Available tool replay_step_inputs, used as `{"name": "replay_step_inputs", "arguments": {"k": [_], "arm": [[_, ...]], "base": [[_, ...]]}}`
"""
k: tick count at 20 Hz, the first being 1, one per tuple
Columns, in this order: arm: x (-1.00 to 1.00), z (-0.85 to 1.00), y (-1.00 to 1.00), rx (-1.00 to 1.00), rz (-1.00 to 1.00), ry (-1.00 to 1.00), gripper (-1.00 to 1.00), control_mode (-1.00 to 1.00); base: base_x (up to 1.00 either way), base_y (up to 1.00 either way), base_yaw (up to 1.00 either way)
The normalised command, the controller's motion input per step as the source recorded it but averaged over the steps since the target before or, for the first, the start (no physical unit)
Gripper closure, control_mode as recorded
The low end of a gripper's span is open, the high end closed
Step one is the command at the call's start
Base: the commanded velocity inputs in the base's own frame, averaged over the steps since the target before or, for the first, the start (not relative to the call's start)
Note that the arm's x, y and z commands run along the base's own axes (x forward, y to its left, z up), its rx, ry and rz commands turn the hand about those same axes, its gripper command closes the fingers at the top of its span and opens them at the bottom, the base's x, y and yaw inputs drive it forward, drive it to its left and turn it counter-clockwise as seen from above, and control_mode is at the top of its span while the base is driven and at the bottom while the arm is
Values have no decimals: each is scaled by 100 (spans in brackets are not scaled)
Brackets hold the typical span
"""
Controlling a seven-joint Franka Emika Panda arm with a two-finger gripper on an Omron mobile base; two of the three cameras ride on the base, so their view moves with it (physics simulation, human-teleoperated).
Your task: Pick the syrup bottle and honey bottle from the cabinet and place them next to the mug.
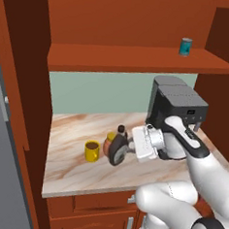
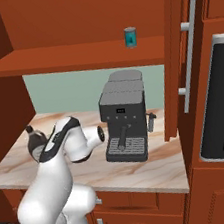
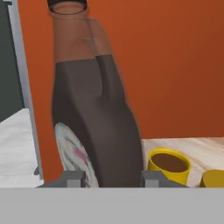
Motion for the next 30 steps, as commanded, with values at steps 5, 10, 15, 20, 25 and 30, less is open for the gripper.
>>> {"name": "replay_step_inputs", "arguments": {"k": [5, 10, 15, 20, 25, 30], "arm": [[13, -38, 39, -6, -2, 0, 100, -100], [0, -28, 16, -2, -3, -1, 100, -100], [0, -40, 1, 0, -7, 0, 100, -100], [10, -40, 3, 0, -8, 0, 100, -100], [0, -27, 0, 0, -5, -1, 100, -100], [0, -17, 0, 3, 0, -6, 100, -100]], "base": [[0, 0, 0], [0, 0, 0], [0, 0, 0], [0, 0, 0], [0, 0, 0], [0, 0, 0]]}}
